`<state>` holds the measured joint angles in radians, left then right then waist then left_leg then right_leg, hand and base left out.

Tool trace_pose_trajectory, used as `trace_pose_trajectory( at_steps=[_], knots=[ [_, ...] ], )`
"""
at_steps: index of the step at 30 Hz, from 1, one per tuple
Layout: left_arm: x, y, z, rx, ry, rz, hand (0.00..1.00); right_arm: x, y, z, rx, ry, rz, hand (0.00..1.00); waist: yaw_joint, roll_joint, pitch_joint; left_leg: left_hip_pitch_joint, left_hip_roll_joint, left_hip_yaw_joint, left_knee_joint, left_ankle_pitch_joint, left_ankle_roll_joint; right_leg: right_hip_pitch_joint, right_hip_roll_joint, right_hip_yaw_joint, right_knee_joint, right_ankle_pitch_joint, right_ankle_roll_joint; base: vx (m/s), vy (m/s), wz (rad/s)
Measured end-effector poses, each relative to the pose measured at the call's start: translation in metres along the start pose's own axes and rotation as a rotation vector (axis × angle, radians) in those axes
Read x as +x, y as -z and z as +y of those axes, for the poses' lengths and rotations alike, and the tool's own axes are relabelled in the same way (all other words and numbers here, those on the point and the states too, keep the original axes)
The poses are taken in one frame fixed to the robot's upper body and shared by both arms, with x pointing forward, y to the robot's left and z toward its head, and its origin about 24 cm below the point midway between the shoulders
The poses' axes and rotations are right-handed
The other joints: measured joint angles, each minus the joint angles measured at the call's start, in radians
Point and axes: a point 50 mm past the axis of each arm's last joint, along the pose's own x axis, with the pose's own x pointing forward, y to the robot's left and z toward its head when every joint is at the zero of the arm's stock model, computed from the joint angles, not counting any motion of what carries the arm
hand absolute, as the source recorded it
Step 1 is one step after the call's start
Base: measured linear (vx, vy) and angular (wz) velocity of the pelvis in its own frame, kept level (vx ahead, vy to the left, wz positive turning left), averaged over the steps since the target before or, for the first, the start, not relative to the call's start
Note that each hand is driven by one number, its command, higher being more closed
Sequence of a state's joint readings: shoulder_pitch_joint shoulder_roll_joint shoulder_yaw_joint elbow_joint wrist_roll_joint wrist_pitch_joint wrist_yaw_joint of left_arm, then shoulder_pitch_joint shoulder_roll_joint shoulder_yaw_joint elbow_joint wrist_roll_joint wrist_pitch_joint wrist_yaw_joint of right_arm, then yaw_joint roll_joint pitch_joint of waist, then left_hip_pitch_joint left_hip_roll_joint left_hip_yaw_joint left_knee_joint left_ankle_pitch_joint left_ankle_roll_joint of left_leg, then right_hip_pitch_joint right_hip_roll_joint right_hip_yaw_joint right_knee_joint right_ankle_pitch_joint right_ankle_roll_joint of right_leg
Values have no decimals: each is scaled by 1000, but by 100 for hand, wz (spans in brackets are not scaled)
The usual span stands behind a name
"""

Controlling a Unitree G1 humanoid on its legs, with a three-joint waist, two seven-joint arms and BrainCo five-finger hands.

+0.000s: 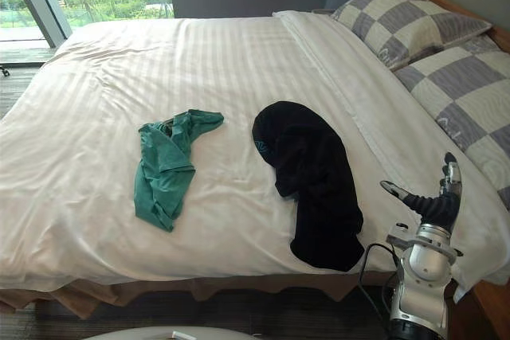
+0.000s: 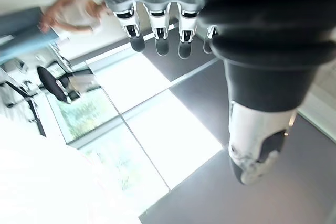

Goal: Tidy the bed and pick cloth on bed and put in laundry

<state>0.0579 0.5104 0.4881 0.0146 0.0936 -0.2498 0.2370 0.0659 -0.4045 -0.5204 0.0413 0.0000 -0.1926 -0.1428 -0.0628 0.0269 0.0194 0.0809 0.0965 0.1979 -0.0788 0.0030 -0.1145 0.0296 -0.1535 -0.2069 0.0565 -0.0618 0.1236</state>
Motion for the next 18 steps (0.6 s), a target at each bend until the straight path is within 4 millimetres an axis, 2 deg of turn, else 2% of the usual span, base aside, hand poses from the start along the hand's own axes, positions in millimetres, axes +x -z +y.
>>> trace_pose_trajectory(
  at_steps=[5,8,11,14,18],
  knots=[
    [1,-15,-38,130,148,-92,0,0,-25,19,9,-98,-110,0,-12,10,25,14,4,43,0,0,0,-13,6,45,-8,23,-7,-9,2,-26],
    [1,-24,-49,172,192,-142,0,-1,-31,33,9,-156,-150,0,-24,11,49,11,1,63,0,-2,3,-23,8,73,-31,57,-9,-68,26,-28],
    [7,-29,-55,160,208,-156,0,-1,-32,36,6,-181,-153,0,-29,13,73,8,-4,83,0,0,7,-33,4,98,-48,80,-3,-132,24,-26],
    [21,-31,-60,152,209,-145,0,3,-39,44,-19,-257,-187,0,-37,21,89,-40,-11,108,-3,10,18,-92,0,141,-60,101,5,-161,13,-23],
    [43,-36,-68,154,205,-136,0,17,-55,49,-13,-263,-258,0,-55,30,130,-123,-12,133,-6,48,20,-183,6,175,-90,155,5,-150,-20,-18]
  ],
)
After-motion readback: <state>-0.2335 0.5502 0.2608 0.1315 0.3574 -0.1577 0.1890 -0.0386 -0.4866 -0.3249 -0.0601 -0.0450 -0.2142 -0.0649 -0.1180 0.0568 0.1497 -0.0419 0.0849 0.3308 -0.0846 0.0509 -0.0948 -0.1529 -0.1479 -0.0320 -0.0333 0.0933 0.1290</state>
